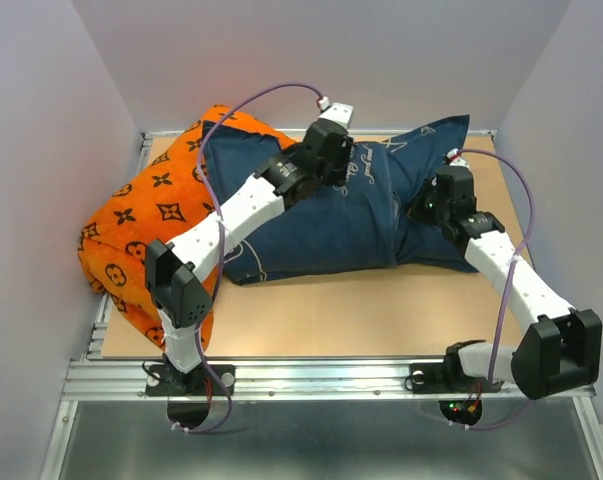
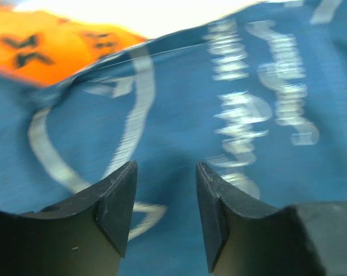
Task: Remove the pillowcase from the pillow
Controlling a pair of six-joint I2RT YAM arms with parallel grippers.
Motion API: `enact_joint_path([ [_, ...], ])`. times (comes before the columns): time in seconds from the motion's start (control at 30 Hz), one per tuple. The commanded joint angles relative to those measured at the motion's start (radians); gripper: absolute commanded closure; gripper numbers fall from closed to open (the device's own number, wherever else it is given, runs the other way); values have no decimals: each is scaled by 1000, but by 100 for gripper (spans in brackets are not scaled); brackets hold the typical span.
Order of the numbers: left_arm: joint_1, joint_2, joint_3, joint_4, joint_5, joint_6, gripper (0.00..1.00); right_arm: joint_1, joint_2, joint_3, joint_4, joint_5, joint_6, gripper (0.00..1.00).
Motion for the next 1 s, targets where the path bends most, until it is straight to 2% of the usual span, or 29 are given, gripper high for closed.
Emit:
enact_joint_path([
  [0.0,-112,-53,74,64,-37,24,43,70,-67,-50,58,-17,11,99],
  [0.1,-200,-56,-1,117,-40,-40,46,69,-113,-73,59,-3,24,99],
  [0.17,-258,-68,-110,207,-60,-72,46,70,-141,-85,58,-6,34,99],
  [0.23,-281,-68,-186,255,-75,-127,46,70,-147,-88,59,3,32,99],
  [0.43,-327,-45,-274,404,-98,-178,45,70,-172,-95,49,17,31,99],
  [0.57,-326,-23,-288,438,-155,-232,45,70,-176,-102,40,40,20,100],
  [0.87,-329,-4,-323,547,-109,-259,43,70,-189,-101,35,46,15,99],
  [0.97,-327,36,-276,507,-115,-259,44,70,-190,-101,30,48,14,99],
])
